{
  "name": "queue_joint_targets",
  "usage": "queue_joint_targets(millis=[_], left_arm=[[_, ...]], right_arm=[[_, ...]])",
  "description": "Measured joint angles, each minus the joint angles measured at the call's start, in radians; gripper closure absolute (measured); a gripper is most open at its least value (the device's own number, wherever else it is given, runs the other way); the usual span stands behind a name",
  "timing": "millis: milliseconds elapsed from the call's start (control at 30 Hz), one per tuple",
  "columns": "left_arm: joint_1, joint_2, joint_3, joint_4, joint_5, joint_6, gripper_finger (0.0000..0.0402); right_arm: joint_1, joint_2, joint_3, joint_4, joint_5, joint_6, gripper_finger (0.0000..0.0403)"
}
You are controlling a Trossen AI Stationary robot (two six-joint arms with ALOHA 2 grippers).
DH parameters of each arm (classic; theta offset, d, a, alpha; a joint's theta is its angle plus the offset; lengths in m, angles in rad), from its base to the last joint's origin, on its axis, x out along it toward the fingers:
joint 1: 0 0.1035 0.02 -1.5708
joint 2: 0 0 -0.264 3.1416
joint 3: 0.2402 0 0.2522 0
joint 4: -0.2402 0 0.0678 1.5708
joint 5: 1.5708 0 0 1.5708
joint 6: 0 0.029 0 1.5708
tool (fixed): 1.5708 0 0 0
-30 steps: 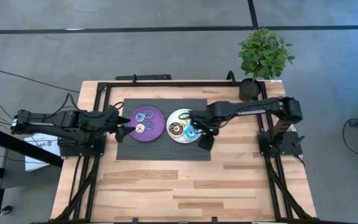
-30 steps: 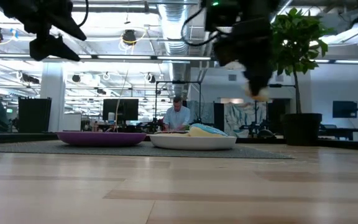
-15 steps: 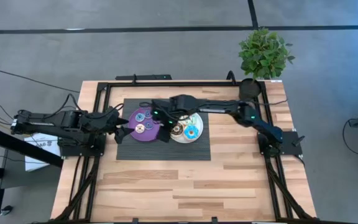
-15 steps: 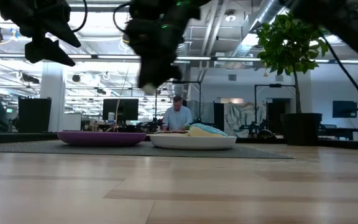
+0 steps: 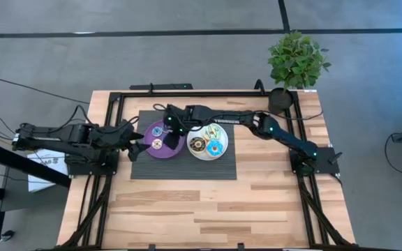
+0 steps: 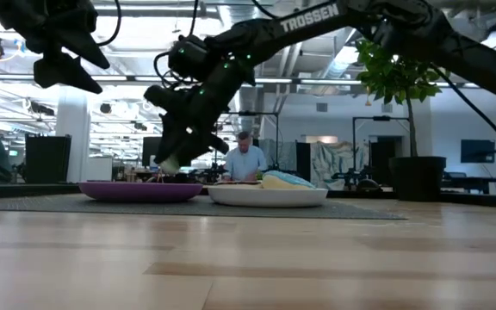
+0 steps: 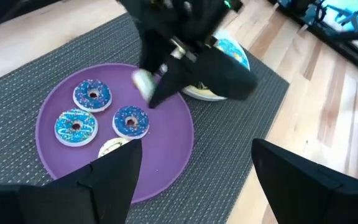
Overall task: Pick & Place donuts
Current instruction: Put the small green donut on the purple plate
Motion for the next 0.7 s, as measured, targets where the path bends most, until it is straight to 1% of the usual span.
queue_joint_targets(millis=[33,100,167,333,533,700], left_arm=[[0.000,0.000,0.000,-0.003,0.001,0.006,0.0104],[0.000,0.000,0.000,-0.003,0.001,0.015,0.0104],[0.000,0.000,0.000,-0.003,0.001,0.018,0.0104],[0.000,0.000,0.000,-0.004,-0.002,0.024,0.0104],[0.000,0.000,0.000,-0.003,-0.003,0.048,0.0104],[0.000,0.000,0.000,-0.001,-0.005,0.048,0.0104]], right_arm=[[-0.003,0.007,0.004,0.010,0.017,-0.004,0.0251],[-0.008,0.011,-0.002,-0.042,0.035,-0.004,0.0250],[-0.014,0.022,-0.003,-0.033,0.041,0.002,0.0249],[-0.020,0.020,-0.001,-0.091,0.089,0.022,0.0250],[-0.022,0.019,-0.001,-0.118,0.088,0.019,0.0244],[-0.021,0.019,-0.001,-0.131,0.087,0.012,0.0224]])
